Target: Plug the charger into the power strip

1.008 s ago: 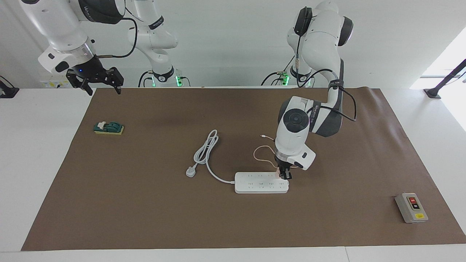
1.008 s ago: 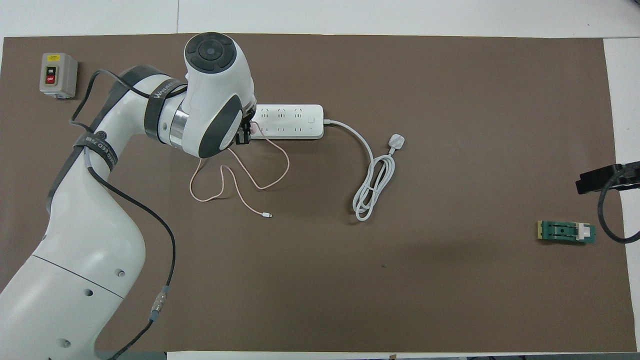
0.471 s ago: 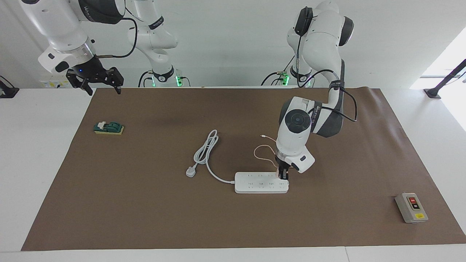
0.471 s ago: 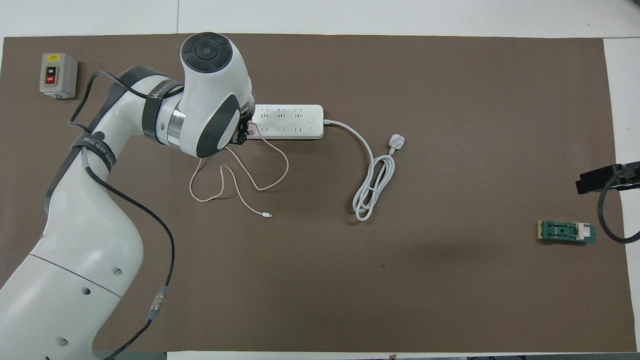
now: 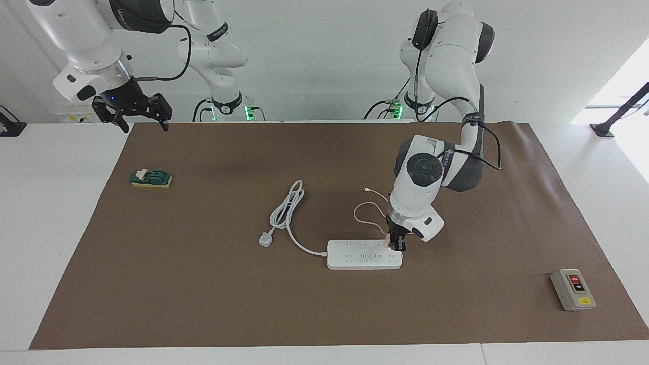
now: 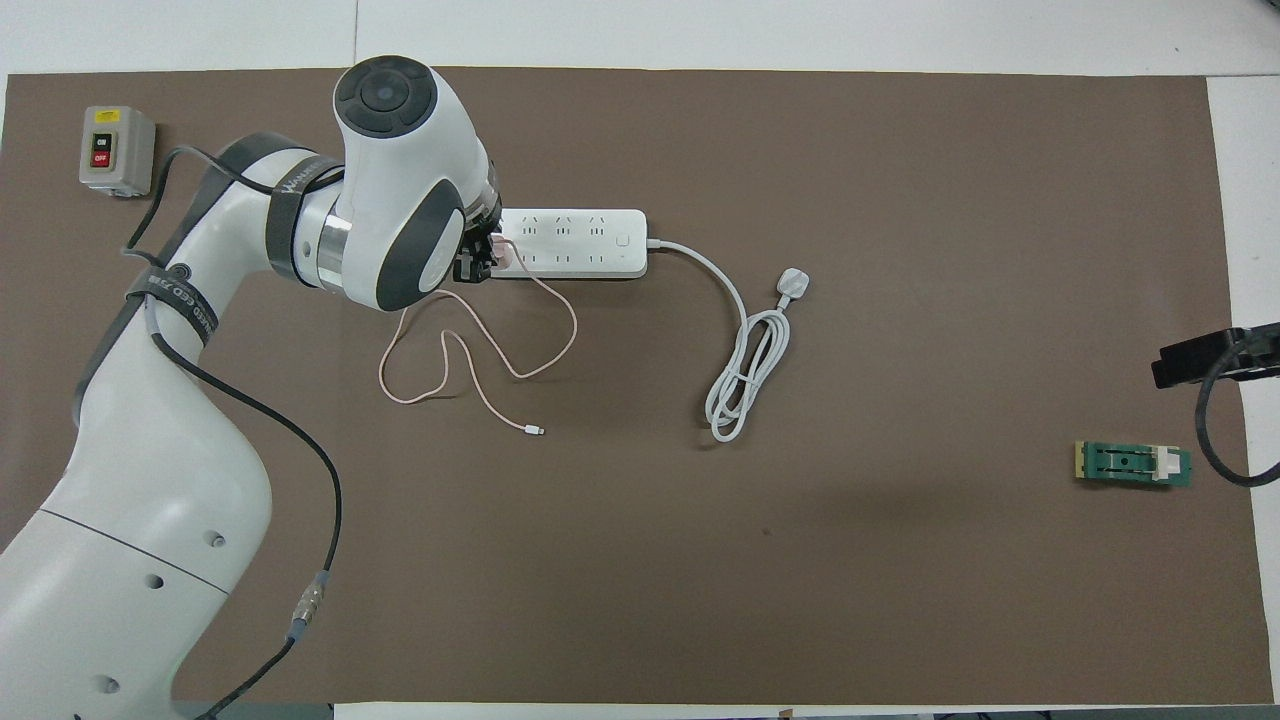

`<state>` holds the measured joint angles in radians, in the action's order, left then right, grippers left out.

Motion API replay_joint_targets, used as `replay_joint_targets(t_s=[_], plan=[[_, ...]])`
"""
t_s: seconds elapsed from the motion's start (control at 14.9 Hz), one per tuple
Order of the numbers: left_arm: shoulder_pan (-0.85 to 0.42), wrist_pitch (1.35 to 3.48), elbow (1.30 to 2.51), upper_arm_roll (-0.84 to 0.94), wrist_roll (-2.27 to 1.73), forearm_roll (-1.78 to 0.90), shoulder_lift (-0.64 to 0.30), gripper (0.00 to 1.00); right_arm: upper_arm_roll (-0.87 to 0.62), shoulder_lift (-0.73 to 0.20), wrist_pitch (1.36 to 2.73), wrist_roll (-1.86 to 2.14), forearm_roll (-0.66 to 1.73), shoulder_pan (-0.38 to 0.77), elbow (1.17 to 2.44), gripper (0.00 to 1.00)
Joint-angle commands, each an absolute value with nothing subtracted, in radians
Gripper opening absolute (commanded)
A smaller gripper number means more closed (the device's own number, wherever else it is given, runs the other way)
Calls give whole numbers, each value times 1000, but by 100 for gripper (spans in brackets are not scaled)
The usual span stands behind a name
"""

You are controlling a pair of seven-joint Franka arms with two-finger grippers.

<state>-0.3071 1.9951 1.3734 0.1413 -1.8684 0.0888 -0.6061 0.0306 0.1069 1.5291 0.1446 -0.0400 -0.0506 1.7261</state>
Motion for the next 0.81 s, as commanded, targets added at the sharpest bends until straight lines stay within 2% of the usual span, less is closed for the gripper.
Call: replay_joint_targets(t_s=[0.0, 0.07, 0.27, 0.47, 0.74], plan=[[-267, 1996, 1434, 144, -1816, 81, -497, 91, 20, 129, 1525, 161, -17, -71, 1747, 100], [-259, 1971, 1430, 143, -1801, 83, -470, 100, 21, 129, 1525, 161, -17, -71, 1746, 100], [-210, 1902, 1431, 144, -1709, 81, -352, 100, 21, 129, 1525, 161, -17, -71, 1747, 100], [-138, 1812, 1431, 147, -1443, 77, -240, 100, 21, 129, 1525, 161, -17, -71, 1747, 100], [32, 1680, 1433, 146, -740, 71, -155, 100, 21, 129, 1525, 163, -17, -72, 1747, 100]])
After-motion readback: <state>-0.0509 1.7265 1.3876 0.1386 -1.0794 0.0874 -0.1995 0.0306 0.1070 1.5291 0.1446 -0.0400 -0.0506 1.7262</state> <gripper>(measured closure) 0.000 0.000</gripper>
